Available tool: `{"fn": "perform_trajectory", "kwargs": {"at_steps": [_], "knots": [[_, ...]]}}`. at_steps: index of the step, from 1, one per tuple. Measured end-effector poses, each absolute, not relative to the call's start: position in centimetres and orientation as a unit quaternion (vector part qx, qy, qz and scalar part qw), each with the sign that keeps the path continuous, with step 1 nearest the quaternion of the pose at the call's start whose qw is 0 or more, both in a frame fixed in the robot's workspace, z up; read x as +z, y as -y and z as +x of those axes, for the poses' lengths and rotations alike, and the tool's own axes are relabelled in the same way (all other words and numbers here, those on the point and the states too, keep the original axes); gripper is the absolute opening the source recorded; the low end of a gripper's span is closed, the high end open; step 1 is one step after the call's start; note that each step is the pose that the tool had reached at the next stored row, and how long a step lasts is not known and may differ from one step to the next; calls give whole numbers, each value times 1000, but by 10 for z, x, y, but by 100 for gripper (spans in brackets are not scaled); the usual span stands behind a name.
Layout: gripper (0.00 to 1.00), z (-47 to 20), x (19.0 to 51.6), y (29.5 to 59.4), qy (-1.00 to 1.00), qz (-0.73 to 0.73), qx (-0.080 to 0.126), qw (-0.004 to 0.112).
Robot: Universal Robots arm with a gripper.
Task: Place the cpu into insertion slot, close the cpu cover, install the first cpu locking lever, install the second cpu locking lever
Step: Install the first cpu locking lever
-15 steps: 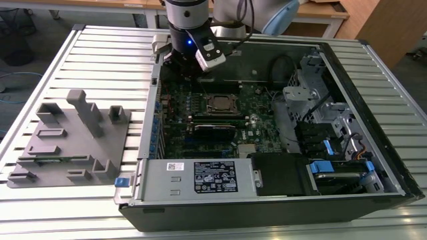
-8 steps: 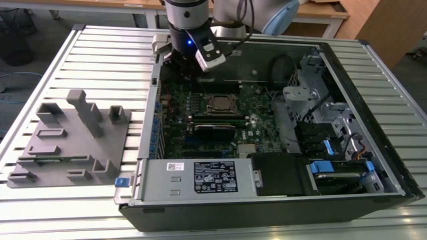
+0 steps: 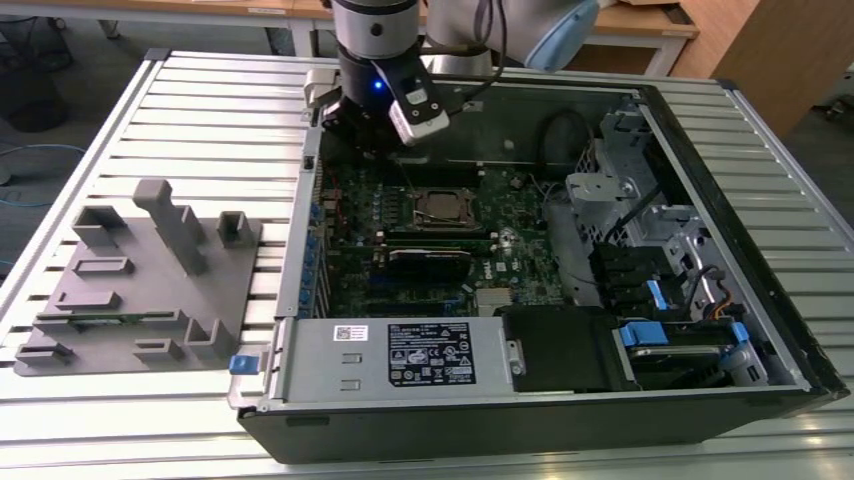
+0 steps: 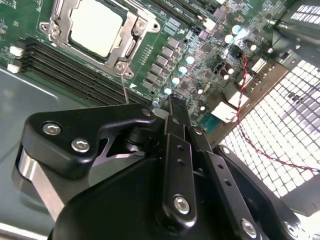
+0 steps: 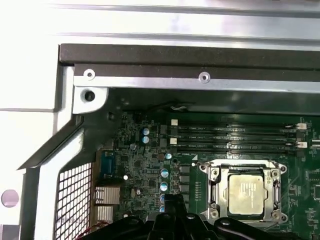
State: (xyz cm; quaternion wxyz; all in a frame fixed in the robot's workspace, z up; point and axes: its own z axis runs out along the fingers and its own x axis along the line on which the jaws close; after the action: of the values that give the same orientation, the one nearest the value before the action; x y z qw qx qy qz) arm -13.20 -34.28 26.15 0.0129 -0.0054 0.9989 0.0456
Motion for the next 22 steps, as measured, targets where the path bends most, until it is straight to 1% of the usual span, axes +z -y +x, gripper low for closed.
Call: {"fn": "perform_trajectory", "kwargs": {"at_steps": [4,7,10,18,22], "knots": [[11,-131,261,343,-998,-5,66,13],[11,-131,261,343,-996,-5,89,13],[11,-131,261,344,-995,-5,102,13],[11,-131,255,344,-993,-4,121,13],[11,-126,253,344,-992,-4,126,12]]}}
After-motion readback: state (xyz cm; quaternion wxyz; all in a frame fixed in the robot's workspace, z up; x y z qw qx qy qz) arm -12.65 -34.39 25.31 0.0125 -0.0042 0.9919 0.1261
